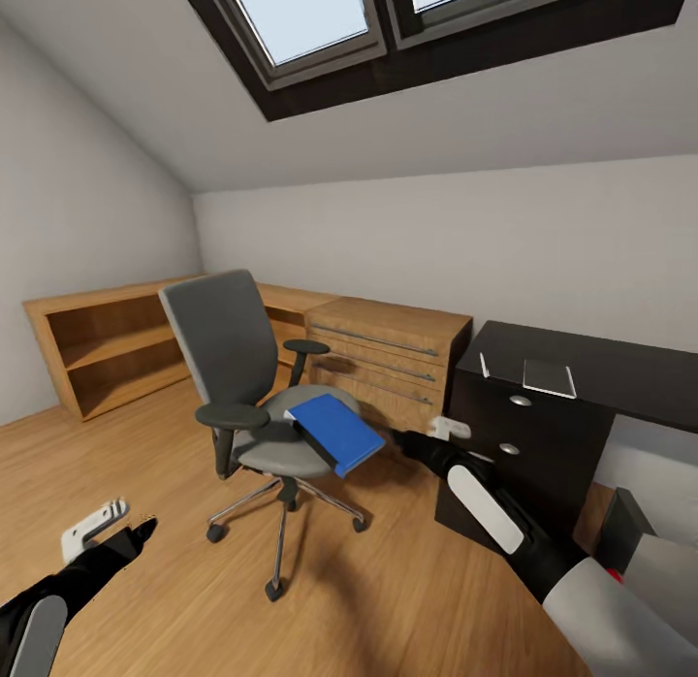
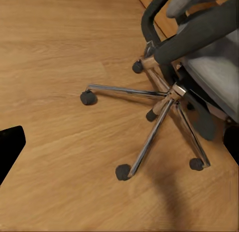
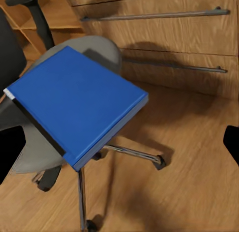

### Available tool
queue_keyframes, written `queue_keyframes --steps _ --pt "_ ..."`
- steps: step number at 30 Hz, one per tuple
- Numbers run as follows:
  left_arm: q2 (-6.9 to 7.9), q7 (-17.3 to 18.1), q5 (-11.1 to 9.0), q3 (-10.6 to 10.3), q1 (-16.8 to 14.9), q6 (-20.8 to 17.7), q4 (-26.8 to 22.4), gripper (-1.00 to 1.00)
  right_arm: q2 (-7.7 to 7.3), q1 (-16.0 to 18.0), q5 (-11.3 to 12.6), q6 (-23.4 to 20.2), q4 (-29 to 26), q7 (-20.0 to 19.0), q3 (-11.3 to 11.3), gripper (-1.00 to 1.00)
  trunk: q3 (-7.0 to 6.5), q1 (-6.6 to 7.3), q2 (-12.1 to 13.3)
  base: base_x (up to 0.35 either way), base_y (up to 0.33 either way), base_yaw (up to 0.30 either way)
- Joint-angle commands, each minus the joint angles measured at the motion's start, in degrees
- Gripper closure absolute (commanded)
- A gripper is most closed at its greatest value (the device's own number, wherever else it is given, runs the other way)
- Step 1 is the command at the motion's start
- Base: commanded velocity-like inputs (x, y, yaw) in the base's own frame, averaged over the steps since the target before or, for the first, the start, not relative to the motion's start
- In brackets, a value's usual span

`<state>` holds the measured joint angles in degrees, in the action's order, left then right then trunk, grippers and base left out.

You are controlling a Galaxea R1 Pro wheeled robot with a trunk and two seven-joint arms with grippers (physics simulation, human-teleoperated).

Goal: In the bedroom, organize the workspace by keeping the computer under the desk, ensuring the monitor is on the desk, placing the keyboard on the desk next to the monitor, placing the mouse on the desk next to the keyboard, moving the folder from the swivel chair onto the desk next to the mouse, stacking the notebook on top of the folder with the pen on top of the notebook, and positioning the swivel chair next to the desk.

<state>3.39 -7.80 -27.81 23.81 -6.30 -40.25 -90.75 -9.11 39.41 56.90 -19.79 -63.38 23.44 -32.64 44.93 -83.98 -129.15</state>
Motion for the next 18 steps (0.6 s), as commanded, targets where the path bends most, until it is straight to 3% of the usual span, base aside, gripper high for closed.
queue_keyframes --steps 1,9,18 --pt "-0.15 -0.24 -0.62 0.00 0.45 -0.28 -0.50 -1.00 -0.07 0.06 0.88 0.57 0.16 0.47 -0.15 -1.00 0.06 0.01 -0.03 0.000 0.000 -0.003" --pt "-0.77 4.43 -0.67 0.10 2.21 -0.47 -1.95 -1.00 -0.90 0.05 6.88 4.97 1.87 0.04 -0.06 -1.00 0.06 0.01 -0.03 0.000 0.000 -0.001" --pt "-0.76 5.02 -0.67 0.34 2.33 -0.49 -2.02 -1.00 -1.10 0.05 8.18 6.82 3.53 -1.00 0.37 -1.00 1.50 -1.75 -3.24 0.000 0.000 0.000"
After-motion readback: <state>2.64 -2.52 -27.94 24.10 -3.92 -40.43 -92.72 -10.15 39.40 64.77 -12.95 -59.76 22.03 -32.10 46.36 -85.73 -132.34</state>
